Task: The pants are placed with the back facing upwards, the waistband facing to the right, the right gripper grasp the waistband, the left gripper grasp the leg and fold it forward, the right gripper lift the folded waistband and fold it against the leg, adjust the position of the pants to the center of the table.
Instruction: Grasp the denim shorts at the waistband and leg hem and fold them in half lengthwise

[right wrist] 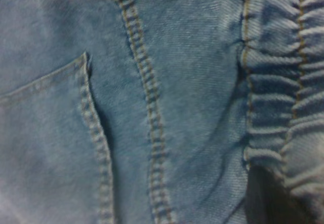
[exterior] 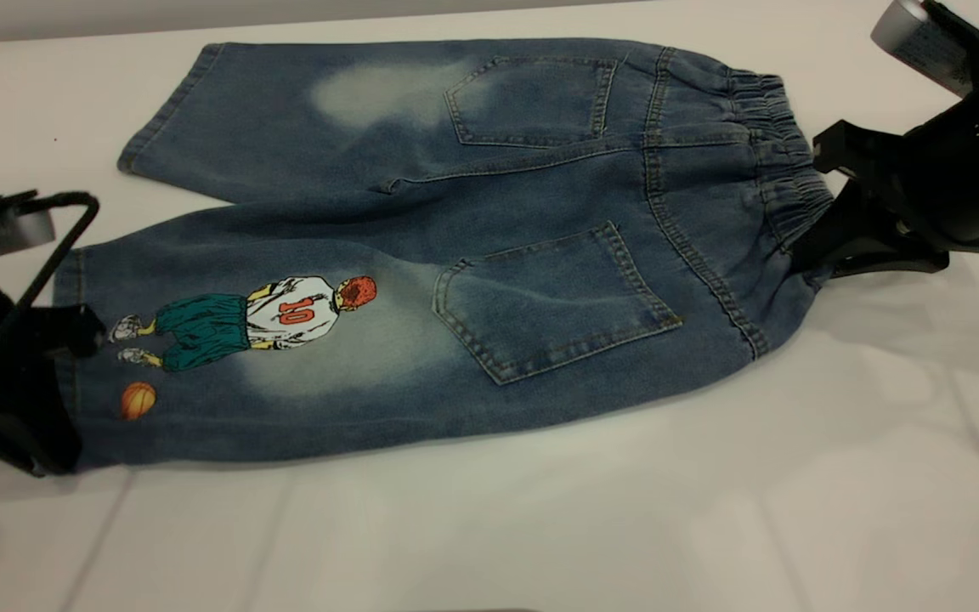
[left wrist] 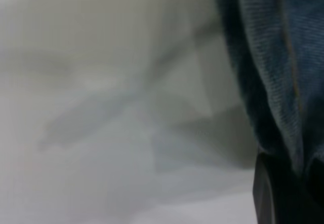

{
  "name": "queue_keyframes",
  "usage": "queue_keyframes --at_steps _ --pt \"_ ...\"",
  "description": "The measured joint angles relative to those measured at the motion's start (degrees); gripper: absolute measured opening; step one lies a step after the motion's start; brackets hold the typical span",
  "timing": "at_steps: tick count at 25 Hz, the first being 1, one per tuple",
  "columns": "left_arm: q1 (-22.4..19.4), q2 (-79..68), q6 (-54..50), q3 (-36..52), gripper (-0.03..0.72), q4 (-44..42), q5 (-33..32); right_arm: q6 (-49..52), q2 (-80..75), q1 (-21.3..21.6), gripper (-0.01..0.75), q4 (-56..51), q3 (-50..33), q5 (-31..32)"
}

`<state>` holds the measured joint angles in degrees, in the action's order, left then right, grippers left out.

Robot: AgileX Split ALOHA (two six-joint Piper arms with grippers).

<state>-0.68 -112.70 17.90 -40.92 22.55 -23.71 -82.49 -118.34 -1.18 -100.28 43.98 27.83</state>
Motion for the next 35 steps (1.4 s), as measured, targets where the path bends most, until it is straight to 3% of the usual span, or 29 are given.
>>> queue_keyframes --at_steps 10,16,25,35 --pt "3.6 18.8 4.0 -2.1 0.043 2.4 -10.0 19.6 19.9 0.0 0.038 24.7 0.0 5.2" --pt "3.6 35.1 4.0 -3.1 0.043 2.3 -9.0 31.9 29.3 0.0 0.038 38.1 -0.2 5.5" --pt "3.6 28.9 4.6 -10.7 0.043 2.2 0.0 32.4 23.9 0.0 0.038 34.5 -0.2 -3.1" --pt "7.2 8.8 7.3 -25.5 0.043 2.3 3.4 20.6 18.9 0.0 0.038 18.6 0.0 -9.6"
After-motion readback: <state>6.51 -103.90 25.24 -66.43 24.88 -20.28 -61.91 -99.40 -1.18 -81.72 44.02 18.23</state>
